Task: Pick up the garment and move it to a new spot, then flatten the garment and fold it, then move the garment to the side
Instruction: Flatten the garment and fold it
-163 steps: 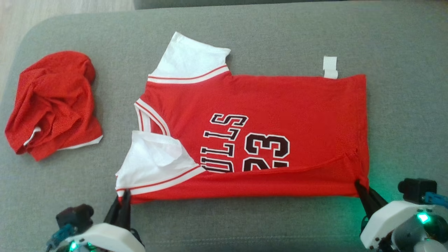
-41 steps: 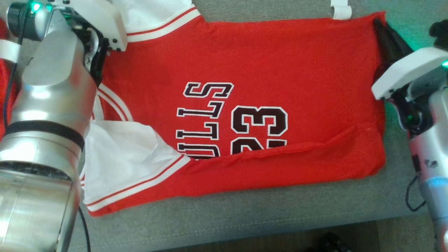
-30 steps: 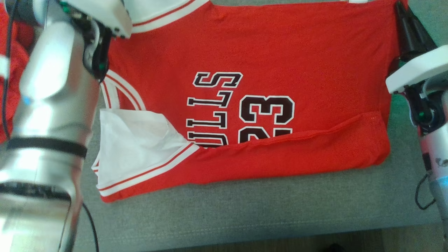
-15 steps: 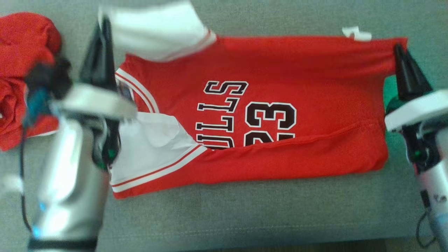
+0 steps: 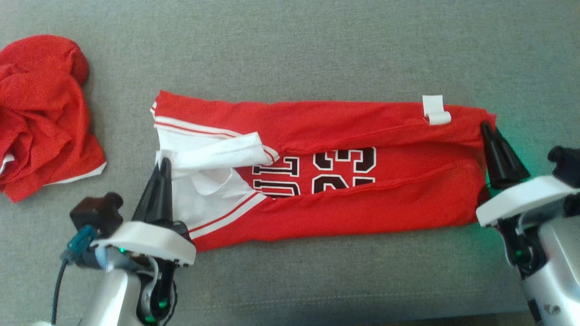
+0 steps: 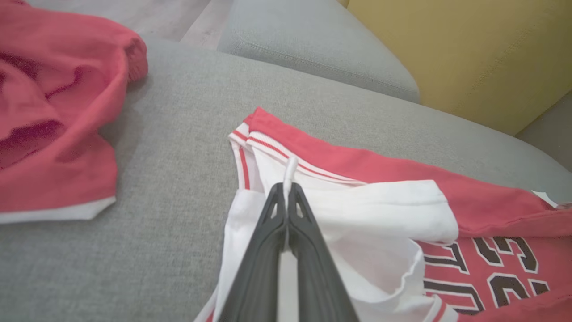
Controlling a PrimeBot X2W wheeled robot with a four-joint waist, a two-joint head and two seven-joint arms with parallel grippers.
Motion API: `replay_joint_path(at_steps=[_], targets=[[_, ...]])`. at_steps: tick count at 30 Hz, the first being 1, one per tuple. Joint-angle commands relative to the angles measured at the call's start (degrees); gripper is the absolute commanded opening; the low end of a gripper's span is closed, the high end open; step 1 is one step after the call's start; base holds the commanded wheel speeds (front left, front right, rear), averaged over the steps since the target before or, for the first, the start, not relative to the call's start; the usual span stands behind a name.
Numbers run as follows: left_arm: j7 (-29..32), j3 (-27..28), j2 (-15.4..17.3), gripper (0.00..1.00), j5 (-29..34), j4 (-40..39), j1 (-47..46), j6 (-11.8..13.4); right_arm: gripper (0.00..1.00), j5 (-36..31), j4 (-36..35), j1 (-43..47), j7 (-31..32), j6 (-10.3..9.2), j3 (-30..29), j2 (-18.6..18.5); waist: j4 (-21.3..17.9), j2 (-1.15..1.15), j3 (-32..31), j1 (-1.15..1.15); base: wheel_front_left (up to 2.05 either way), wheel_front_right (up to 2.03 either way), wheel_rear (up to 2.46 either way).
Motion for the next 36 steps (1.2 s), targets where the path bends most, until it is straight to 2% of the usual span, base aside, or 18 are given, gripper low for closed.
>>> replay_joint_path(at_steps=[1, 2, 3, 4, 5, 6, 9, 10, 11, 12, 16, 24, 30, 36], targets=[[0.06, 1.92, 0.39, 0.00, -0.52, -2.05, -0.47, 0.42, 0.10, -0.37, -1.75, 1.20, -0.35, -0.05, 0.46, -0.38, -0.11, 0.00, -0.17, 0.00, 0.00, 0.00, 0.00], [0.21, 1.89, 0.31, 0.00, -0.73, -1.82, 0.12, 0.52, 0.33, -0.71, -1.92, 1.77, -0.31, -0.05, 0.46, -0.34, -0.23, 0.00, -0.31, 0.00, 0.00, 0.00, 0.00], [0.29, 1.95, 0.24, 0.00, -1.01, -1.52, 0.63, 0.62, 0.45, -0.94, -2.11, 2.32, -0.35, -0.05, 0.36, -0.23, -0.36, 0.00, -0.45, 0.00, 0.00, 0.00, 0.00], [0.35, 2.05, 0.28, 0.00, -1.16, -1.09, 1.08, 0.75, 0.64, -1.12, -2.21, 2.92, -0.18, -0.05, 0.24, -0.10, -0.49, 0.00, -0.59, 0.00, 0.00, 0.00, 0.00], [0.55, 2.12, 0.29, 0.00, -1.44, -0.57, 1.49, 0.79, 0.88, -1.39, -2.42, 3.46, -0.09, -0.05, 0.25, -0.01, -0.63, 0.00, -0.76, 0.00, 0.00, 0.00, 0.00], [0.61, 2.24, 0.23, 0.00, -1.80, -0.23, 1.86, 0.79, 1.00, -1.51, -2.64, 4.04, -0.05, -0.05, 0.14, 0.12, -0.72, 0.00, -0.89, 0.00, 0.00, 0.00, 0.00], [1.18, 2.29, 0.29, 0.00, -2.32, 0.57, 2.85, 0.99, 1.00, -2.47, -3.12, 5.86, 0.27, -0.05, -0.33, 0.37, -0.91, 0.00, -1.31, 0.00, 0.00, 0.00, 0.00], [1.33, 2.33, 0.26, 0.18, -2.52, 0.77, 3.20, 1.10, 1.00, -2.62, -3.40, 6.56, 0.31, -0.05, -0.53, 0.63, -0.94, 0.00, -1.52, 0.00, 0.00, 0.00, 0.00], [1.62, 2.32, 0.20, 0.47, -2.80, 1.02, 3.60, 1.15, 1.00, -3.05, -3.68, 7.35, 0.30, -0.05, -0.79, 0.75, -0.92, 0.00, -1.84, 0.00, 0.00, 0.00, 0.00], [1.75, 2.26, 0.20, 1.00, -2.91, 1.14, 3.98, 1.20, 1.00, -3.62, -4.03, 8.15, 0.22, -0.05, -1.10, 0.74, -0.90, 0.00, -2.12, 0.00, 0.00, 0.00, 0.00], [0.84, 2.15, 0.58, 1.00, -2.05, 0.71, 5.44, 2.09, 1.00, -5.96, -7.24, 11.27, -0.96, -0.05, -3.21, 1.47, -0.94, 0.00, -3.62, 0.00, 0.00, 0.00, 0.00], [-3.76, 1.72, 2.05, 1.00, 4.28, -6.32, 7.05, 6.36, 1.00, -14.99, -18.60, 14.01, 0.63, -0.05, -9.24, 6.06, -1.56, 0.00, -7.03, 0.00, 0.00, 0.00, 0.00], [-4.28, 1.79, 3.02, 1.00, 6.21, -10.19, 6.57, 7.52, 1.00, -18.58, -24.50, 14.49, 4.26, -0.05, -9.96, 8.14, -1.11, 0.00, -9.13, 0.00, 0.00, 0.00, 0.00], [-3.38, 1.72, 3.70, 1.00, 6.79, -10.85, 6.59, 8.17, 1.00, -19.53, -26.60, 15.88, 6.07, -0.05, -10.07, 9.16, -0.85, 0.00, -9.96, 0.00, 0.00, 0.00, 0.00]])
